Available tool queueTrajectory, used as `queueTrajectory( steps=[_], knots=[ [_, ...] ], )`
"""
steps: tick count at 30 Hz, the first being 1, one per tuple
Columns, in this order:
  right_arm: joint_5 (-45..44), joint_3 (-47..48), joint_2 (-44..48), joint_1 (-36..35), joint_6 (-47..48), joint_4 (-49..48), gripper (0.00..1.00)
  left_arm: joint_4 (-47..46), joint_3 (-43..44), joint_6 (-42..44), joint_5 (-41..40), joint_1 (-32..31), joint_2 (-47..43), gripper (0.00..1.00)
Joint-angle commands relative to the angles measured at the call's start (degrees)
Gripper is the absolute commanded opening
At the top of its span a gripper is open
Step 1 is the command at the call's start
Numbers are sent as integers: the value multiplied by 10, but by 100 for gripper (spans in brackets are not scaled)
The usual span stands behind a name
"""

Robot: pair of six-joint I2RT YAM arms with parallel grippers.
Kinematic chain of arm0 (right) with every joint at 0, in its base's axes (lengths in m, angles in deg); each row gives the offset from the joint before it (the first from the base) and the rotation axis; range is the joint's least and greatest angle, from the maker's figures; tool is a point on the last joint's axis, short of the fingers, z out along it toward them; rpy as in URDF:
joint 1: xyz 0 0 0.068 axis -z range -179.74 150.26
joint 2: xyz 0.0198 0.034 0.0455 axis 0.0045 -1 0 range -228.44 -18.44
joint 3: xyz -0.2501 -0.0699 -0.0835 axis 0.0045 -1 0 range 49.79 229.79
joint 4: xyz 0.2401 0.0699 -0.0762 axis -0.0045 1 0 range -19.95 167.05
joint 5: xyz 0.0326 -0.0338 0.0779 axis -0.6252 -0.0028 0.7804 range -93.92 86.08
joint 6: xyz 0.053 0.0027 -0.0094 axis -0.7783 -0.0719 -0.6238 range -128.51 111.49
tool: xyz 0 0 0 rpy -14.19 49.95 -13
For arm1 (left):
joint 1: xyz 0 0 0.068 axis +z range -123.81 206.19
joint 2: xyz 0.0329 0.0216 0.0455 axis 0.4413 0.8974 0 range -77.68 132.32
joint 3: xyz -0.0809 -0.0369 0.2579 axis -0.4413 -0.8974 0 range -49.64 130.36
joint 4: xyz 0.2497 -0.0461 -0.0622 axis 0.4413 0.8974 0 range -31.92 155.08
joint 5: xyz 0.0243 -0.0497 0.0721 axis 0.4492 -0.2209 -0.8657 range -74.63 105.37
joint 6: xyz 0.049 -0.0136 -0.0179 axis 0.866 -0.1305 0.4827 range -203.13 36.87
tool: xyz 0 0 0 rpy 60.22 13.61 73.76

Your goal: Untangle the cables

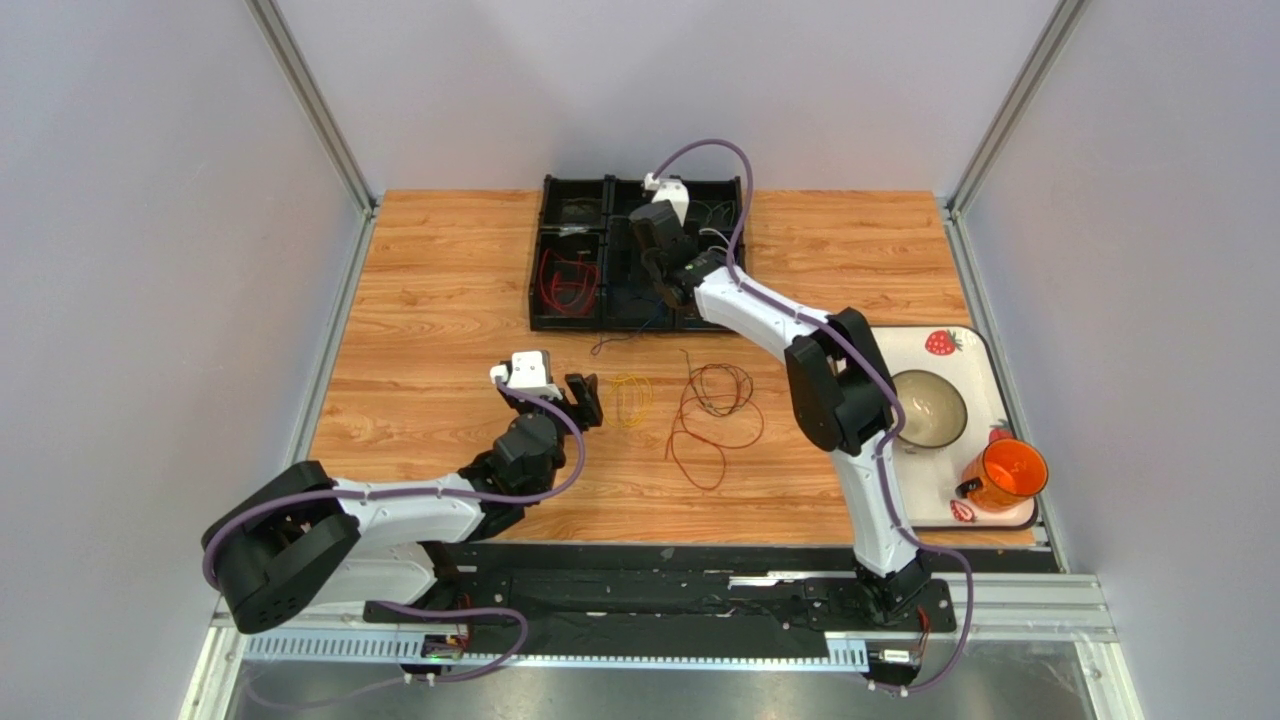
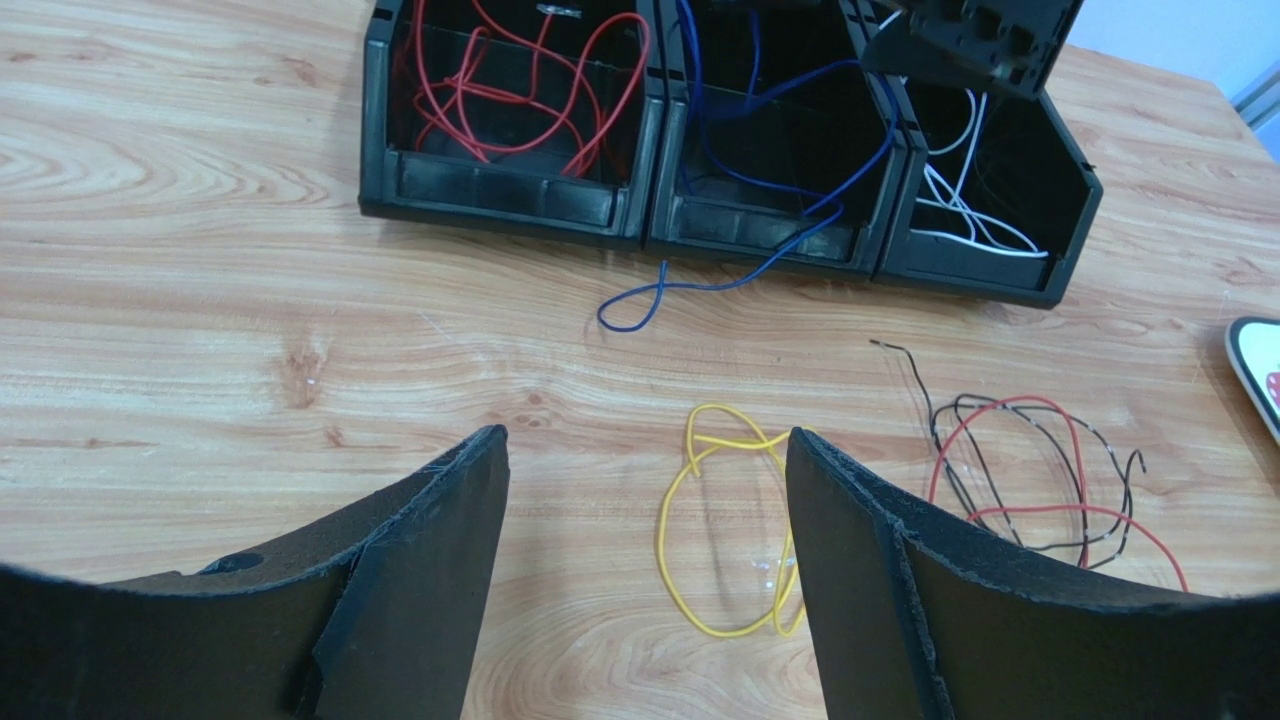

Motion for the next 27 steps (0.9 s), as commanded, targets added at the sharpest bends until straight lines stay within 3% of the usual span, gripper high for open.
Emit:
queueTrajectory(
  steps=[1, 5, 11, 15, 19, 22, 24, 27],
  knots=[
    [-43, 53, 22, -2, 23, 48, 100, -24, 1, -5, -2, 1, -14, 76],
    [-17, 47, 64, -2, 33, 55, 100, -23, -3, -4, 5, 1, -20, 76],
    [35, 63, 109, -5, 22, 168, 99, 30, 2, 17, 18, 1, -62, 78],
    [83, -7, 144, -13, 3, 182, 99, 178, 3, 4, -65, 2, -187, 81],
    [124, -51, 147, -29, -20, 171, 98, 209, -34, 15, -85, 50, -307, 82],
    [145, -43, 120, -41, -29, 172, 96, 283, -37, -85, -70, 122, -330, 80],
    [150, -17, 90, -48, -33, 188, 95, 280, -36, -84, -12, 146, -319, 80],
    [143, 20, 53, -60, -36, 218, 94, 286, -9, -83, -10, 150, -275, 80]
  ],
)
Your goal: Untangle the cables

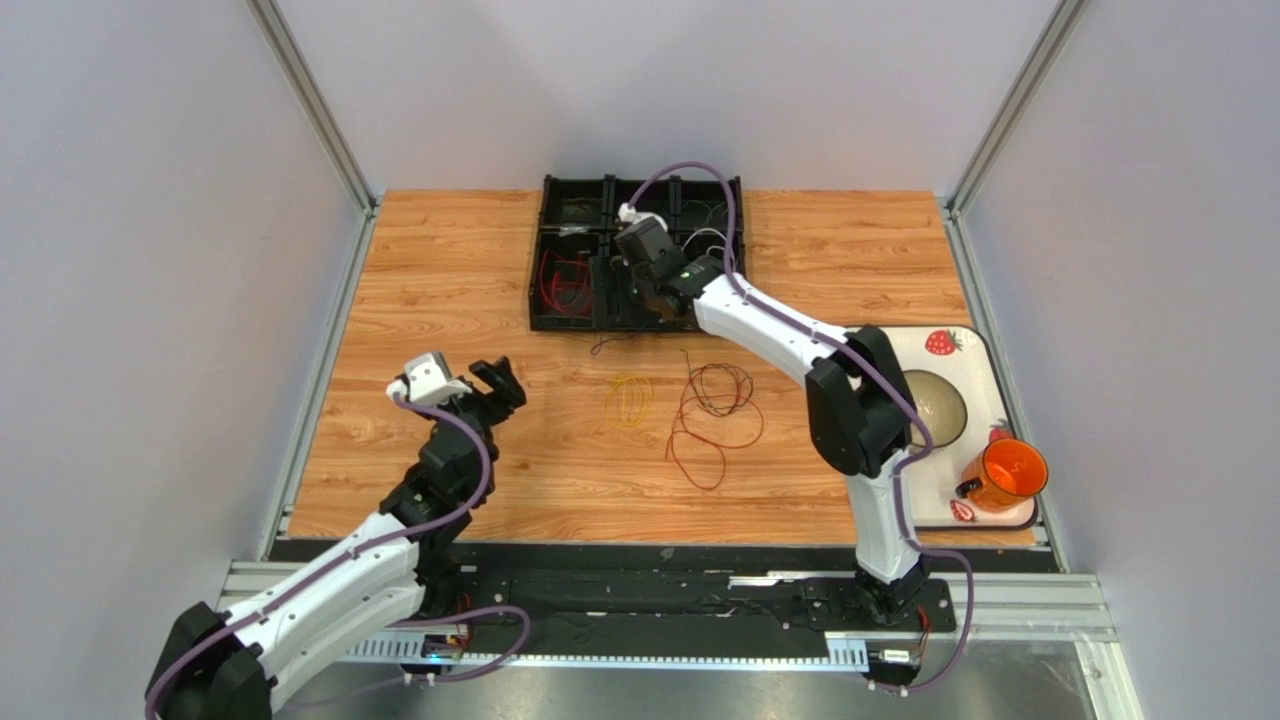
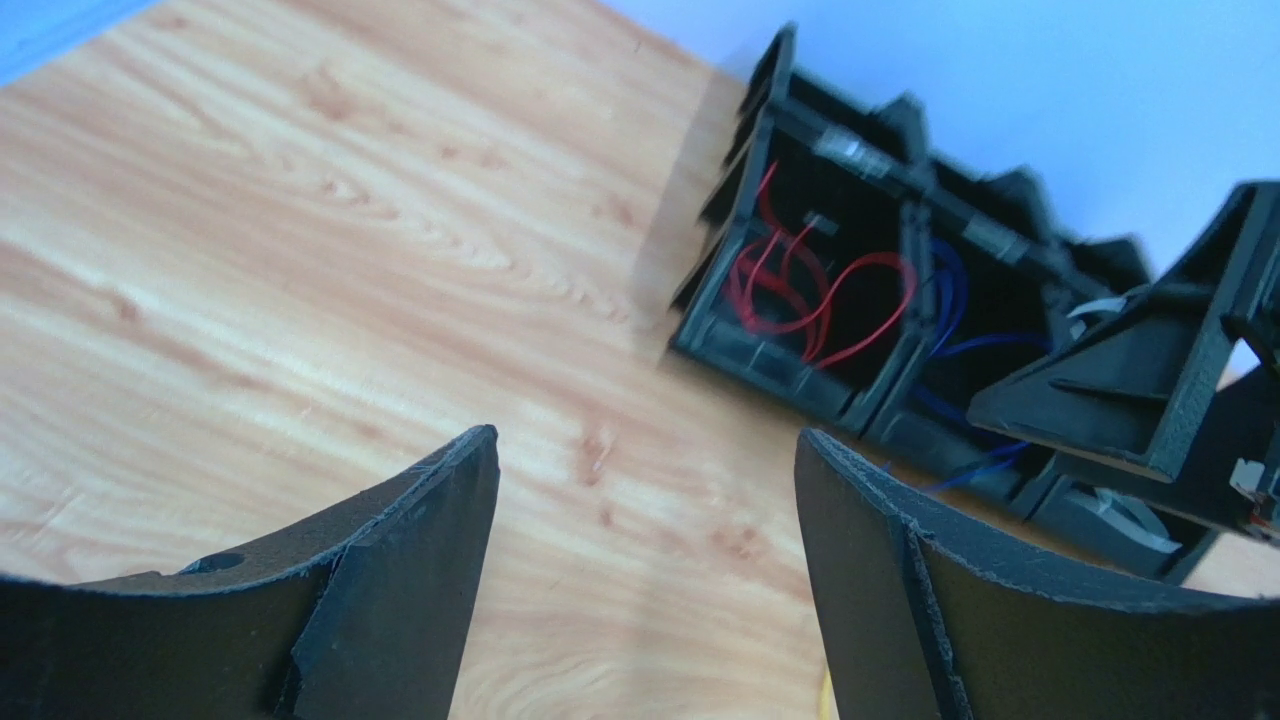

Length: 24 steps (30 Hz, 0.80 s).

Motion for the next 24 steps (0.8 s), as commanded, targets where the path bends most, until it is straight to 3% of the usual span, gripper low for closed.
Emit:
queueTrajectory(
  steps=[1, 6, 19, 24],
  knots=[
    [18, 53, -48, -17, -18, 37, 93, 49, 32, -34, 34, 9, 56, 80],
    [21, 69, -82, -26, -28, 38, 84, 79, 70, -38, 30, 9, 106, 79],
    [20, 108, -118, -31, -29, 46, 69, 64, 41, -43, 32, 11, 70, 79],
    [18, 136, -137, -32, -32, 58, 58, 63, 39, -43, 34, 11, 68, 79]
  ],
)
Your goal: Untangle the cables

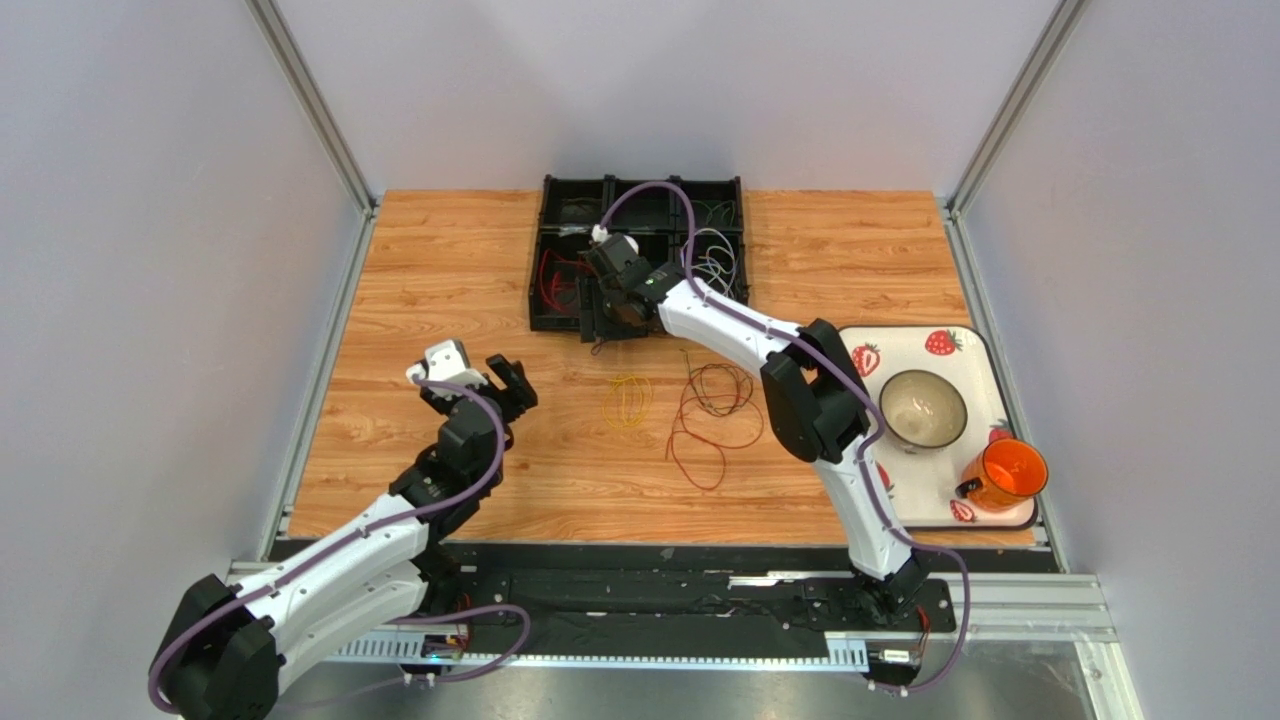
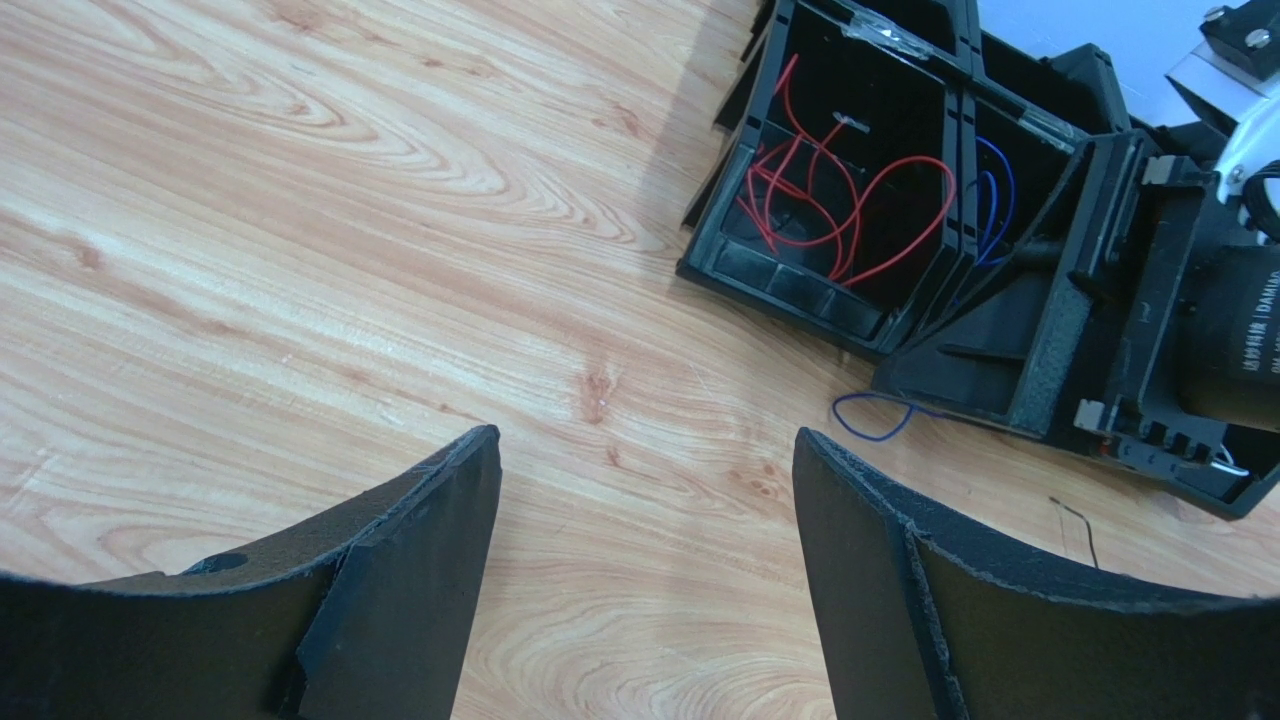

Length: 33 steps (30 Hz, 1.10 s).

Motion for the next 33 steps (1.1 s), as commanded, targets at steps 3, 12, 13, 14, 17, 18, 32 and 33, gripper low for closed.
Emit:
queueTrajectory(
  steps=[3, 12, 13, 14, 17, 18, 32, 33],
  knots=[
    [1, 42, -20, -7, -10, 18, 49, -11, -4, -5, 1, 4, -6, 79],
    [-11, 47, -18, -14, -8, 38, 27, -14, -6, -5, 3, 4, -12, 79],
    [-11, 47, -18, -14, -8, 41, 19, -13, -8, -5, 2, 4, -12, 79],
    [-13, 47, -17, -14, -8, 43, 14, -13, -8, -5, 3, 4, -12, 79],
    [-8, 39, -15, -13, -11, 49, 2, -13, -8, -5, 2, 4, -12, 79],
    [-8, 36, -13, -13, -13, 46, 0, -13, -8, -5, 2, 4, -13, 79],
    [-21, 142, 48, 25, 29, 74, 0, -14, -13, -6, 4, 4, -18, 79],
    [-20, 155, 46, 31, 31, 76, 0, -14, -13, -6, 3, 5, -18, 79]
  ],
)
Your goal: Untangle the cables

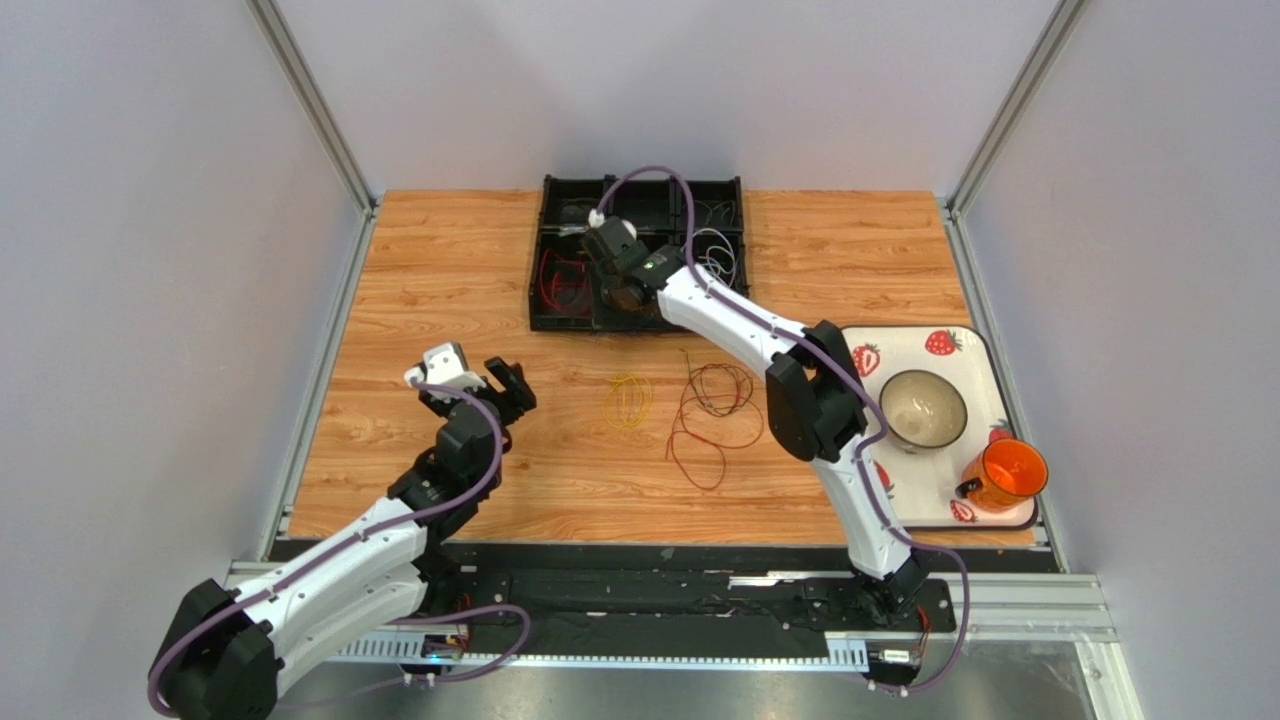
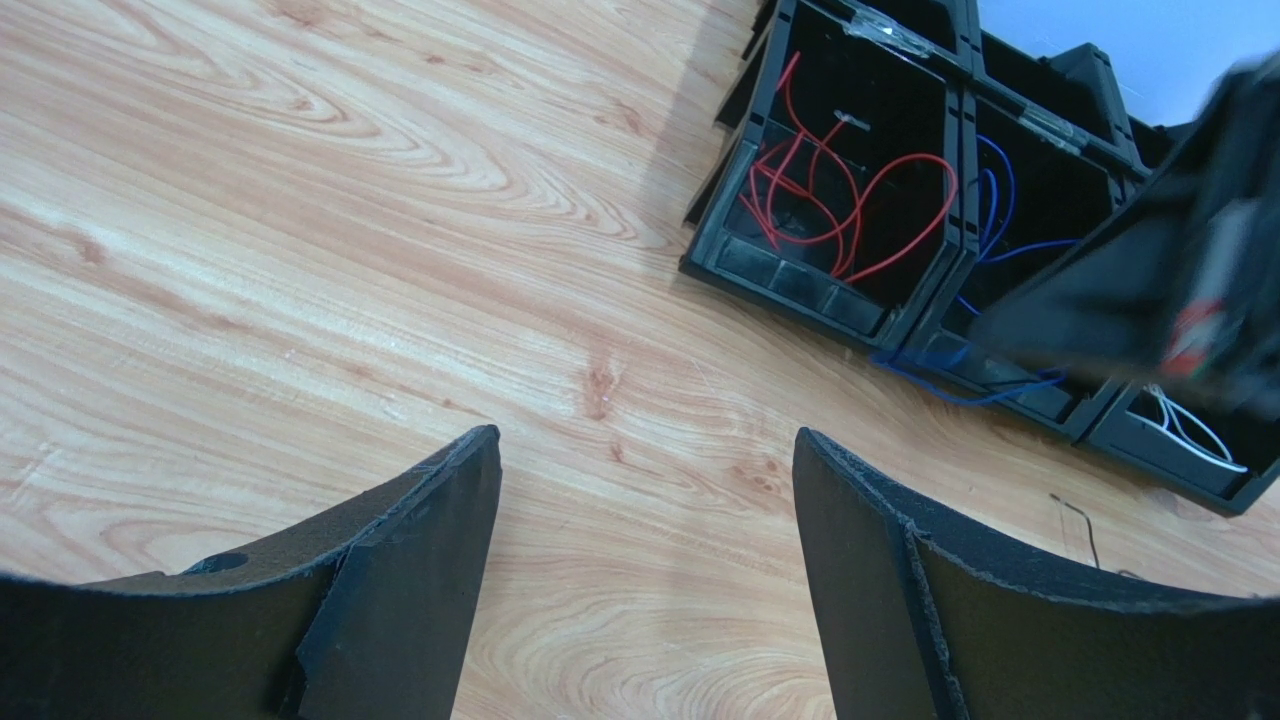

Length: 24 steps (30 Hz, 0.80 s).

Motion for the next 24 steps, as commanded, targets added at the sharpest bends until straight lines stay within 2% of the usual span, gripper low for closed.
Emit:
queueTrajectory(
  steps=[1, 6, 13, 24],
  knots=[
    [-6, 93, 50, 38, 23, 3, 0, -14, -4, -5, 2, 3, -7, 79],
    [-15, 147, 34, 64, 38, -11, 0, -16, -5, -5, 1, 3, -9, 79],
    [-21, 151, 13, 114, 22, -79, 0, -16, -5, -3, 3, 3, -7, 79],
    [13, 149, -70, 118, -1, -142, 0, -22, 0, 0, 3, 5, 0, 79]
  ],
)
